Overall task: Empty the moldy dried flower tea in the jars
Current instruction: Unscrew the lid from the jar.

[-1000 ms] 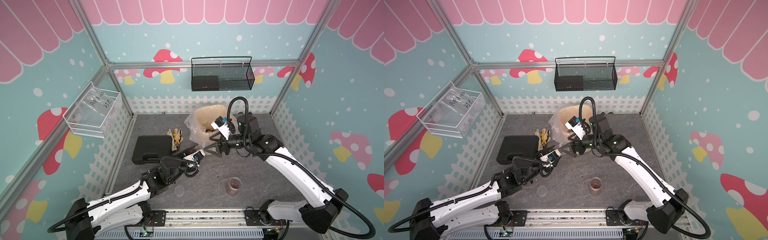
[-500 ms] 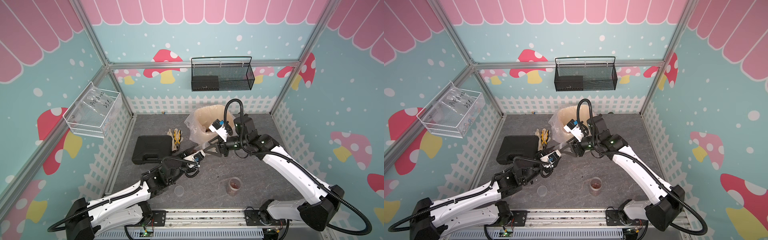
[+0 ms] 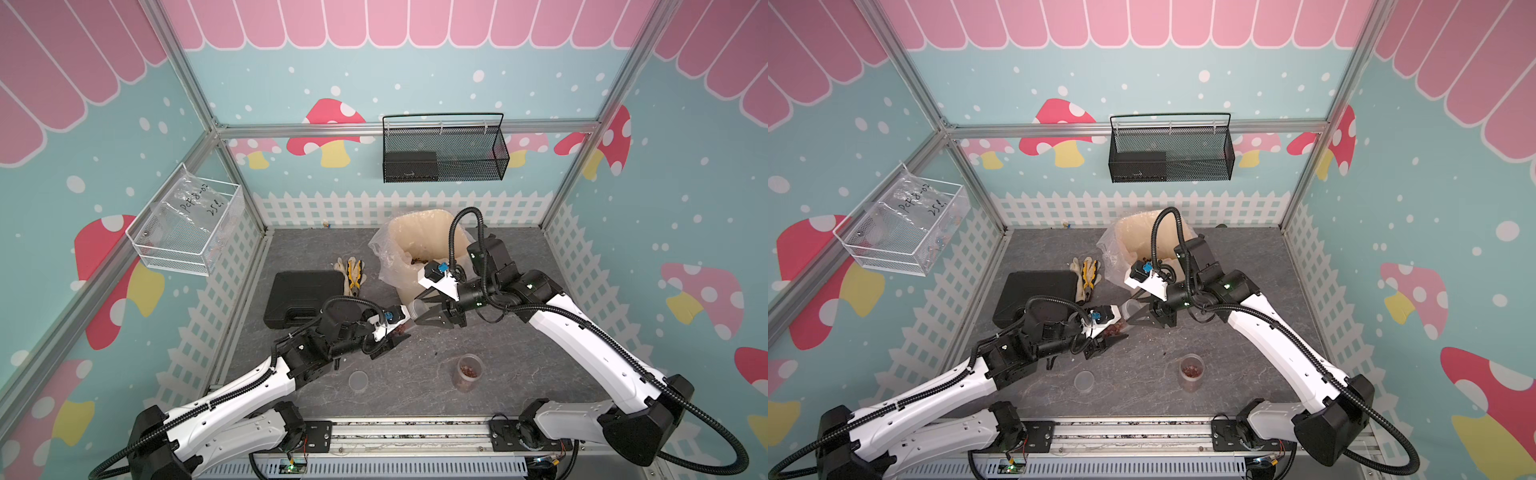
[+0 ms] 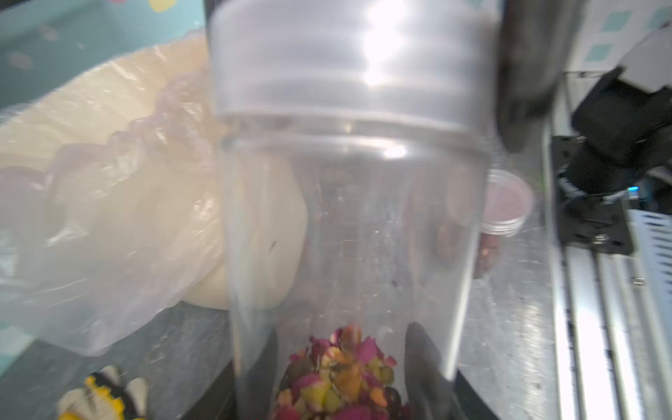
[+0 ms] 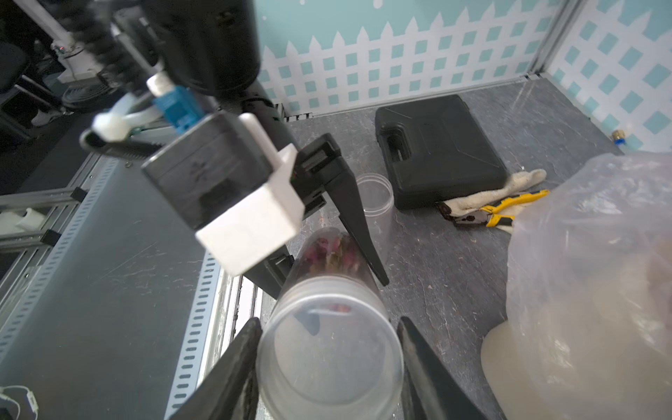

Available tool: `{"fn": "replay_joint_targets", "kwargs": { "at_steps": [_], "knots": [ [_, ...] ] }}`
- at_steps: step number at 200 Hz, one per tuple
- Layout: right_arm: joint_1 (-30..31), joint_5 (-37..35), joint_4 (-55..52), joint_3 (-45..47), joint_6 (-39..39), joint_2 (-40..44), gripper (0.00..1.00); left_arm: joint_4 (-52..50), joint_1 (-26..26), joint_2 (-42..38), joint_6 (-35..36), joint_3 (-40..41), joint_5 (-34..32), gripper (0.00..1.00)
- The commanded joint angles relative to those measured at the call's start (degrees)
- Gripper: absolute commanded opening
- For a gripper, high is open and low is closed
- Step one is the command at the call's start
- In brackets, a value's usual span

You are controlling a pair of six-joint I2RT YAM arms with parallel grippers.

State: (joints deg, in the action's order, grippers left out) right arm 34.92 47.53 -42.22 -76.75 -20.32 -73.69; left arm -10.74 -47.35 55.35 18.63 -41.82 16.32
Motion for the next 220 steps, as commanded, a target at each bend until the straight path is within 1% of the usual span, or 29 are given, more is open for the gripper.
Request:
{"fn": "replay_joint_targets", "kwargs": {
  "at_steps": [1,8,23,31,35,45,48,56,66,83,95,114,116,121,140,167,190,220],
  "knots": [
    [-0.1,-1.0,1.9,-1.2,-10.4,-0.1,0.15,0.7,0.1,-1.9,-4.8,-3.4,20.7,0.09],
    [-0.2,-0.5,2.0,-1.0,-10.5,0.1,0.16,0.8,0.2,-2.1,-4.9,-3.4,20.8,0.09],
    [-0.2,-0.7,2.1,-1.3,-9.3,0.0,0.24,1.7,0.3,-2.5,-4.7,-2.8,18.4,0.09],
    [-0.2,-0.8,2.1,-1.6,-8.3,-0.2,0.34,2.4,0.4,-2.6,-4.4,-2.4,16.3,0.09],
    [-0.2,-0.9,2.3,-1.8,-7.5,-0.2,0.42,2.8,0.3,-2.7,-4.2,-2.2,15.0,0.09],
    [-0.1,-1.6,3.2,-2.3,-4.6,-0.5,0.65,4.0,0.3,-2.6,-3.7,-1.5,10.9,0.1],
    [-0.1,-1.9,3.5,-2.5,-3.5,-0.5,0.69,4.5,0.4,-2.6,-3.5,-1.3,9.3,0.1],
    [-0.1,-3.3,5.0,-2.8,0.1,-0.4,0.76,5.8,0.3,-2.4,-3.1,-0.8,4.6,0.1],
    [-0.2,-5.1,7.9,-2.7,5.5,0.4,0.79,7.5,0.3,-2.1,-2.2,-0.2,-1.5,0.11],
    [-0.2,-7.1,13.9,-0.6,14.0,3.5,0.84,9.8,0.3,-1.1,0.1,0.6,-10.8,0.11],
    [-0.2,-8.9,17.7,1.8,19.3,6.2,0.88,10.4,0.3,-0.4,1.6,0.7,-15.2,0.11],
    [-0.3,-13.2,19.8,3.6,26.5,8.4,0.9,10.2,-0.1,0.5,3.3,0.4,-17.4,0.11],
    [-0.4,-13.7,19.8,3.6,27.2,8.4,0.9,10.2,-0.2,0.6,5.1,0.4,-17.6,0.11],
    [-0.3,-14.5,19.6,3.7,28.7,8.5,0.91,10.3,-0.6,0.7,6.0,0.3,-17.8,0.11],
    [-0.4,-14.0,19.4,3.6,33.2,7.7,0.91,11.4,-1.8,1.0,7.6,0.8,-19.6,0.11],
    [-0.5,-13.4,18.3,3.3,36.9,5.3,0.92,12.6,-3.2,0.6,9.1,1.5,-22.0,0.11],
    [-0.4,-11.9,16.3,2.9,36.9,3.4,0.92,12.3,-3.4,0.4,9.2,1.7,-22.4,0.11],
    [-0.4,-6.9,16.2,3.5,36.1,2.8,0.9,11.9,-3.7,0.5,9.5,1.7,-22.9,0.11]
  ]
}}
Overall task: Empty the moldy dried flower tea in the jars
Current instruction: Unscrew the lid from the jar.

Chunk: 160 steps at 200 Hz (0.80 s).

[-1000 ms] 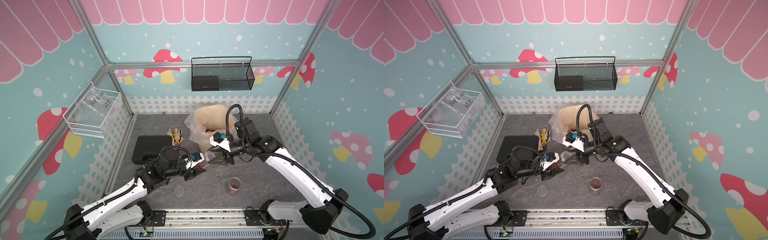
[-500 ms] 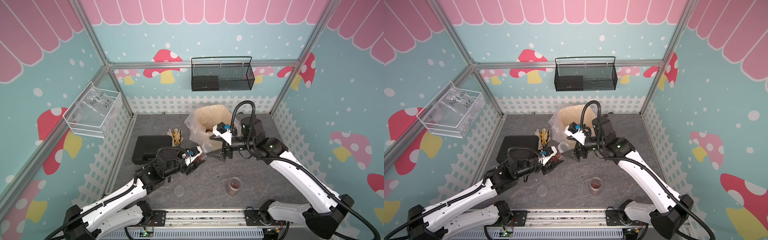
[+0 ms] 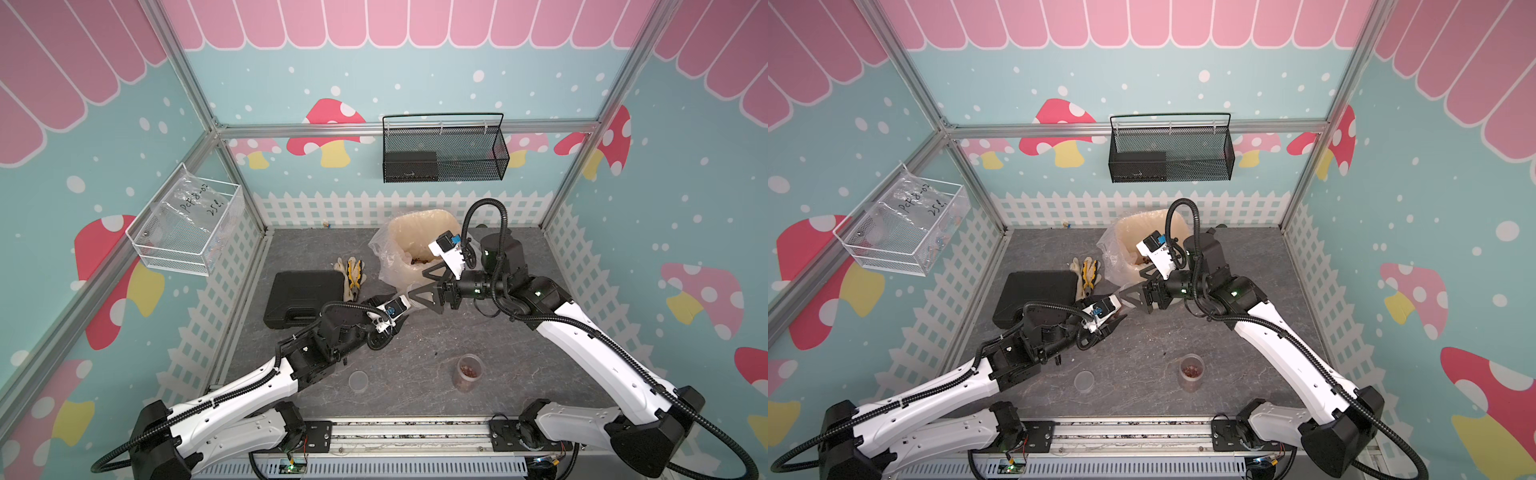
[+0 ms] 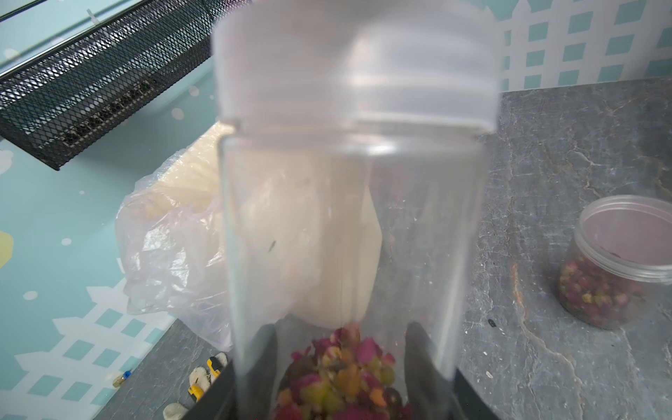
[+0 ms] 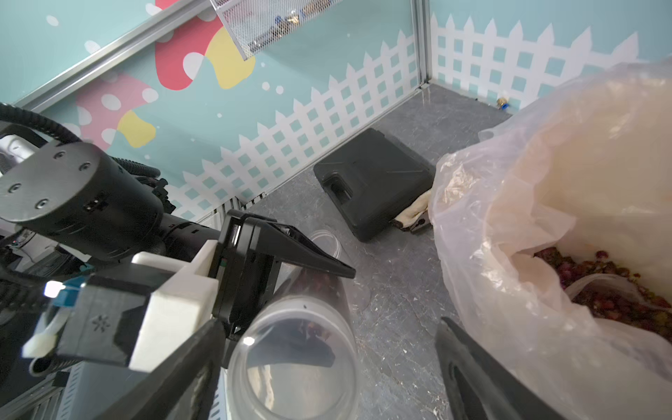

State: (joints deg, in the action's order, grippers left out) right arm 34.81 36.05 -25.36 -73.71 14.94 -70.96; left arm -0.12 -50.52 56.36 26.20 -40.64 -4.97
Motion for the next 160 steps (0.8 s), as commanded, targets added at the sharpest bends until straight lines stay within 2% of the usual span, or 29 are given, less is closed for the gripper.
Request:
{"fn": "replay_joint_targets", "kwargs": {
  "at_steps": [1,21,60,95,116,135,144,160],
  "knots": [
    [-0.3,4.7,-0.7,0.5,0.9,0.0,0.9,1.3,-0.6,-0.5,1.9,0.5,-1.6,0.11],
    [-0.3,5.5,-1.3,1.0,-0.1,-0.1,0.83,0.9,-0.7,-0.3,2.1,0.5,-1.9,0.11],
    [-0.2,5.9,-3.9,1.1,-3.8,-1.5,0.61,0.3,-0.9,0.0,2.4,-0.1,-2.0,0.11],
    [-0.2,5.8,-6.1,-0.3,-12.5,-2.4,0.28,-1.7,-0.9,0.3,1.1,-0.9,0.4,0.11],
    [-0.2,5.9,-8.1,-1.4,-25.7,-2.0,0.19,-5.0,-0.8,0.2,-0.6,-1.8,7.6,0.1],
    [-0.2,5.3,-7.9,0.3,-38.7,0.1,0.11,-8.7,-0.2,0.2,-2.6,-3.0,17.9,0.09],
    [-0.2,4.6,-6.8,1.0,-42.6,1.1,0.05,-9.8,0.5,0.3,-4.0,-3.5,22.9,0.08],
    [-0.2,4.0,-6.2,0.9,-45.9,1.3,0.05,-10.5,1.5,0.5,-6.9,-3.9,29.2,0.08]
  ]
}}
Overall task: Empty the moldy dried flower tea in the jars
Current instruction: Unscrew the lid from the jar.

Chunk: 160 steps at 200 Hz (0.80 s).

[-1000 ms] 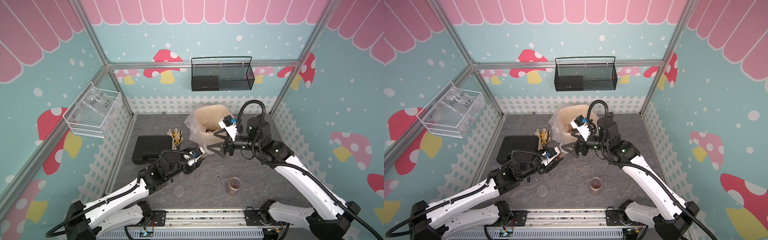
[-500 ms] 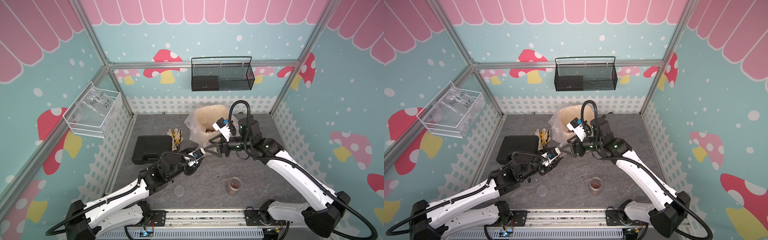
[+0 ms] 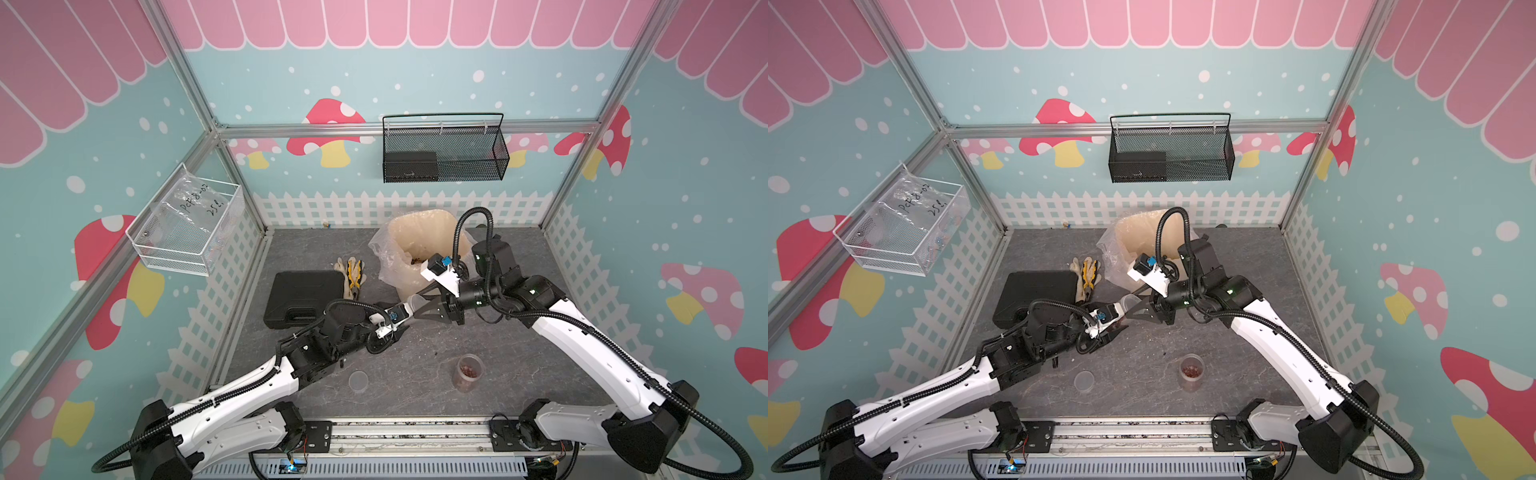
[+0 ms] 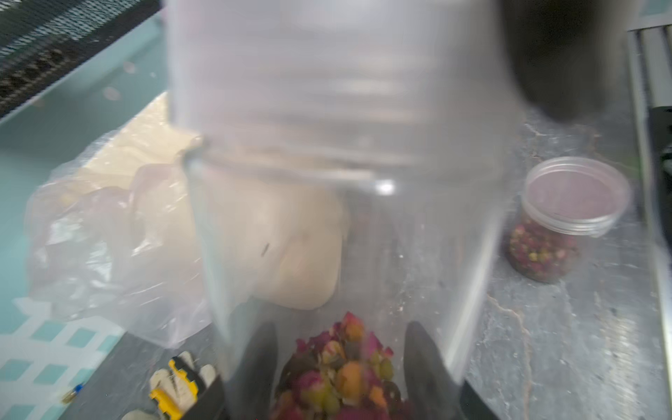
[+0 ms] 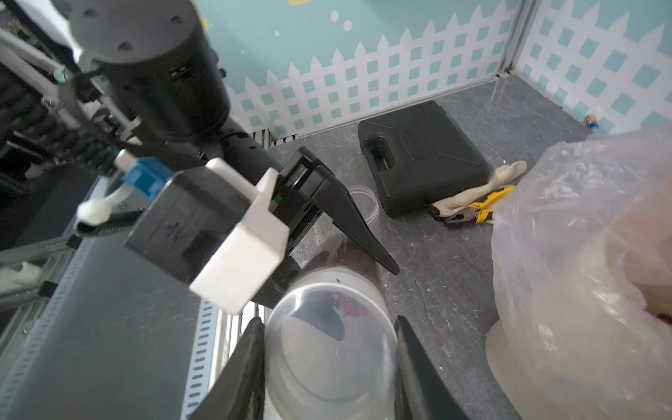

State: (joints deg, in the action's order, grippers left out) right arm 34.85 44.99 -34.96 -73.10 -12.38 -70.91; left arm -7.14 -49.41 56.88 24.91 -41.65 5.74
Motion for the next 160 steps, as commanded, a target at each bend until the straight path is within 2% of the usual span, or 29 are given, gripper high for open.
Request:
{"fn": "replay_joint_targets", "kwargs": {
  "at_steps": [1,50,60,69,76,86,123,160],
  "knots": [
    [-0.2,-4.9,3.4,0.2,-18.6,1.2,0.05,-3.5,0.4,-0.1,-5.7,-2.9,18.8,0.08],
    [0.0,-4.0,1.9,-0.3,-20.9,-0.8,0.18,-3.4,1.9,-0.5,-6.4,-2.5,23.1,0.08],
    [-0.1,-4.1,2.5,-0.4,-19.9,-0.8,0.3,-3.2,1.9,-0.2,-6.4,-2.5,22.4,0.08],
    [0.0,-4.2,3.3,-1.1,-17.7,-0.8,0.52,-2.9,1.9,-0.1,-6.3,-2.4,20.7,0.08],
    [0.0,-3.8,3.7,-1.9,-15.7,-0.6,0.66,-2.6,1.9,0.0,-6.0,-2.2,18.9,0.08],
    [0.0,-4.1,5.4,-2.5,-10.7,0.1,0.76,-1.5,1.9,-0.2,-5.4,-1.9,14.8,0.08],
    [-0.1,-11.2,14.4,0.9,9.9,6.4,0.85,3.0,1.8,-1.3,-1.8,0.0,1.4,0.09],
    [-0.1,-16.0,13.0,1.5,26.9,6.9,0.86,6.2,1.5,-1.8,1.6,0.9,-5.1,0.09]
  ]
}}
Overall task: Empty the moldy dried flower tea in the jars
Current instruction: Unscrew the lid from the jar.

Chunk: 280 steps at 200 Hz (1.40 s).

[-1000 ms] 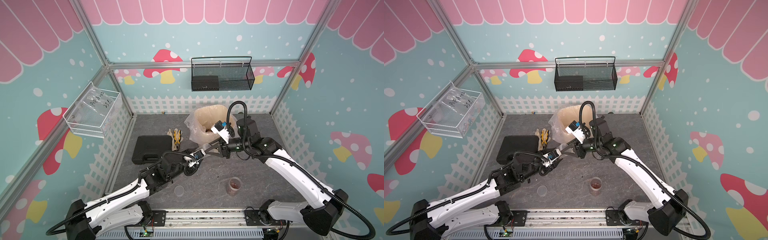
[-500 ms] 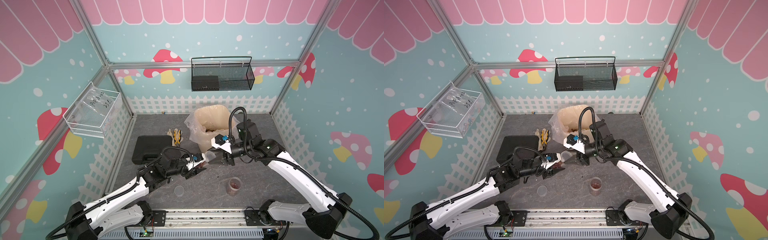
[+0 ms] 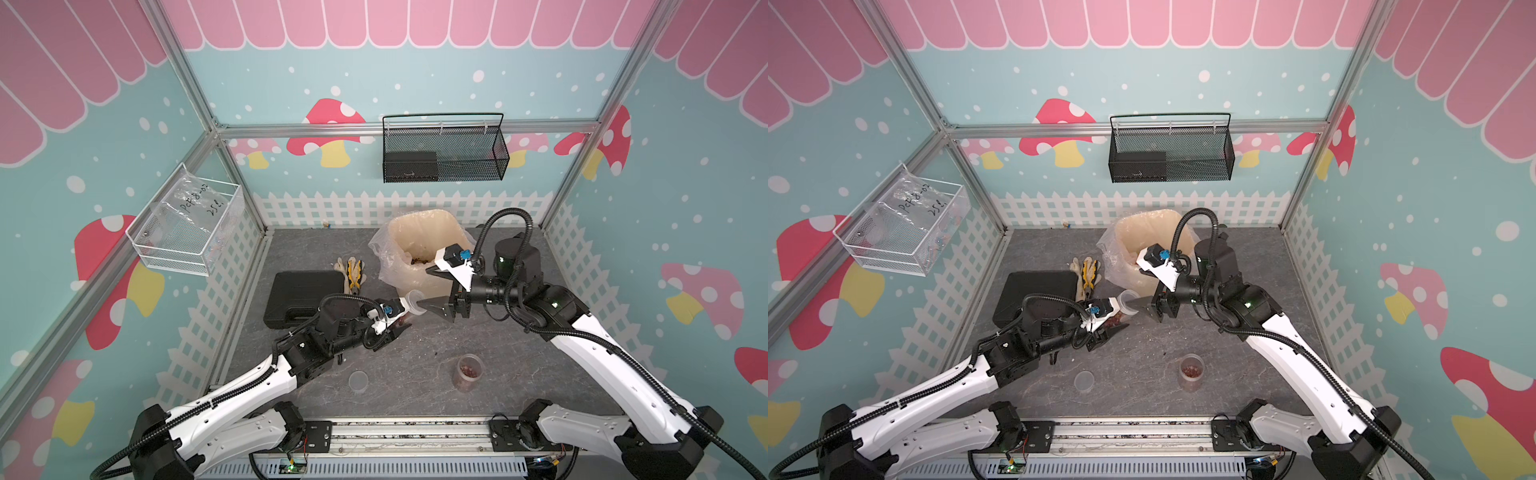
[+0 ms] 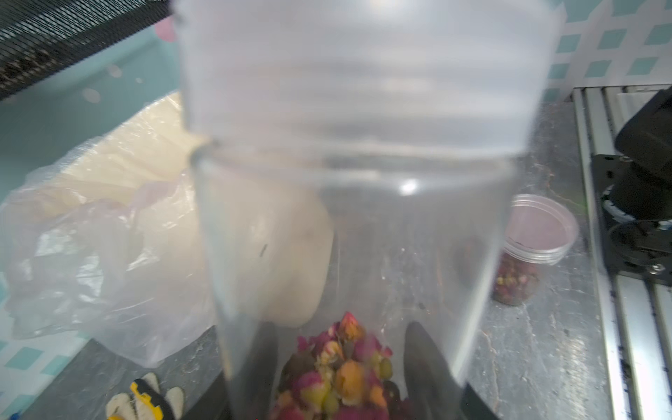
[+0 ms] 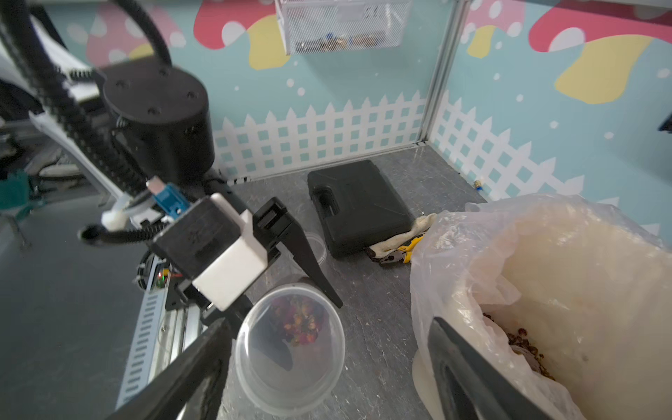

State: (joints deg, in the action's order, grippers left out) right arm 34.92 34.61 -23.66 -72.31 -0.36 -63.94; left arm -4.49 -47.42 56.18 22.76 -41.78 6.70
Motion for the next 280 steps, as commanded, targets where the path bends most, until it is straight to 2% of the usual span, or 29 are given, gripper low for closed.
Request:
{"fn": "replay_joint_targets", "kwargs": {
  "at_steps": [1,15,37,73,137,173,197,216,229,249,280],
  "knots": [
    [-0.1,-5.7,1.6,0.6,15.2,-0.2,0.86,3.6,-0.5,-1.1,3.8,1.1,-6.1,0.09],
    [-0.2,-5.6,-0.4,0.1,18.6,-1.6,0.86,4.1,-1.0,-1.2,4.9,1.3,-8.1,0.09],
    [-0.2,-1.5,-1.8,-0.4,20.8,-3.8,0.86,4.3,-2.1,-0.9,6.8,1.2,-11.5,0.09],
    [-0.1,1.6,-1.7,0.0,21.1,-5.1,0.86,4.0,-3.6,-0.2,8.8,0.8,-15.3,0.08],
    [1.8,2.9,-2.6,0.8,18.9,-7.2,0.83,2.9,-4.4,1.0,9.9,0.3,-17.5,0.08],
    [2.6,0.7,-5.2,0.5,16.6,-8.5,0.63,2.6,-4.5,1.0,9.8,0.2,-18.0,0.08],
    [2.7,-0.3,-6.1,0.0,13.8,-9.1,0.43,1.9,-4.5,1.0,9.3,0.0,-17.4,0.07],
    [2.8,0.5,-6.9,-0.5,7.6,-9.3,0.31,0.3,-4.5,1.0,8.4,-0.2,-14.8,0.07],
    [3.0,1.0,-8.6,-0.9,-0.7,-9.4,0.21,-1.9,-4.5,1.0,7.3,-0.9,-11.0,0.06],
    [3.4,-0.1,-12.8,-1.4,-17.5,-8.9,0.17,-6.3,-4.4,1.0,6.4,-1.8,-1.1,0.05],
    [3.5,-1.4,-12.2,-1.4,-31.6,-7.5,0.14,-11.1,-3.8,1.9,4.3,-3.7,12.0,0.0]
  ]
}}
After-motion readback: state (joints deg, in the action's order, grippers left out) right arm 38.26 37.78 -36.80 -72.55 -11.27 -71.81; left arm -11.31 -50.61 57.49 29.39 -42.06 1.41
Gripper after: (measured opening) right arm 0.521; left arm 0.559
